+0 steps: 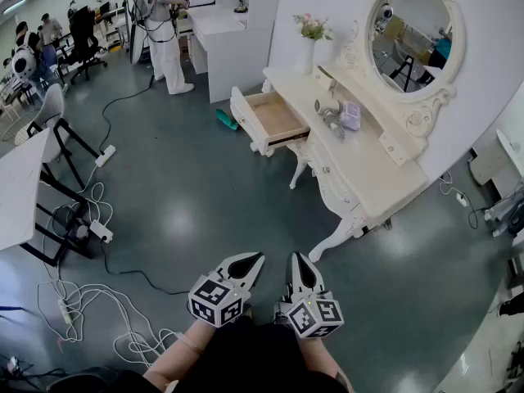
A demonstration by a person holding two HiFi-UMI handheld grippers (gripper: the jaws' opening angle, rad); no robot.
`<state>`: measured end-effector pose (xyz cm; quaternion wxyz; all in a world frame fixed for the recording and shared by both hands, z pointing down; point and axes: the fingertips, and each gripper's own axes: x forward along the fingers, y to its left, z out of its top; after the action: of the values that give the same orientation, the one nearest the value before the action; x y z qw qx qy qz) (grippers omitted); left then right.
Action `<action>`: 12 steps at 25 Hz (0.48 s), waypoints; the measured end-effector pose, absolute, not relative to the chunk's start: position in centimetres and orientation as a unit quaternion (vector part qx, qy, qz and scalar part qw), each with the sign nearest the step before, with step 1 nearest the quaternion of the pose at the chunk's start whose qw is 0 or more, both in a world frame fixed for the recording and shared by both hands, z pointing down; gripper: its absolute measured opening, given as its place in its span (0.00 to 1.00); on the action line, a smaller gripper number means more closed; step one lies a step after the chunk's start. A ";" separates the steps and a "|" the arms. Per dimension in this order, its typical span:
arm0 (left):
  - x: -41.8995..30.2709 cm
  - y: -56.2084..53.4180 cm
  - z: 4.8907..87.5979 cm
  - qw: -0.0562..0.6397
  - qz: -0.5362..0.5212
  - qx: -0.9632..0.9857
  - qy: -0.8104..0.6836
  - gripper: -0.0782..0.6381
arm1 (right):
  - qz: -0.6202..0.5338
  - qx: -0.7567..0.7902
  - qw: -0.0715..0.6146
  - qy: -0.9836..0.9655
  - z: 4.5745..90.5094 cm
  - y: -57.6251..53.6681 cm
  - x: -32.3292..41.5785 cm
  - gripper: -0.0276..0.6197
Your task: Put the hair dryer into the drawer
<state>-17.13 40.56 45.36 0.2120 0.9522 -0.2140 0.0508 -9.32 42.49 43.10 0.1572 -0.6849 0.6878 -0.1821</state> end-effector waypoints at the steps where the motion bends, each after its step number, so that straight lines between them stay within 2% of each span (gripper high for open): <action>1: -17.2 40.5 45.4 0.212 0.053 0.952 -0.214 0.11 | -0.183 -0.684 0.156 0.688 43.1 42.4 -9.5 0.08; 12: -17.6 40.6 45.8 0.217 0.059 0.951 -0.211 0.11 | -0.180 -0.677 0.149 0.698 43.1 42.1 -10.3 0.08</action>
<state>-17.61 40.59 45.79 0.2172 0.9512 -0.2110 0.0592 -10.34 42.10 43.12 0.1489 -0.6773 0.6977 -0.1798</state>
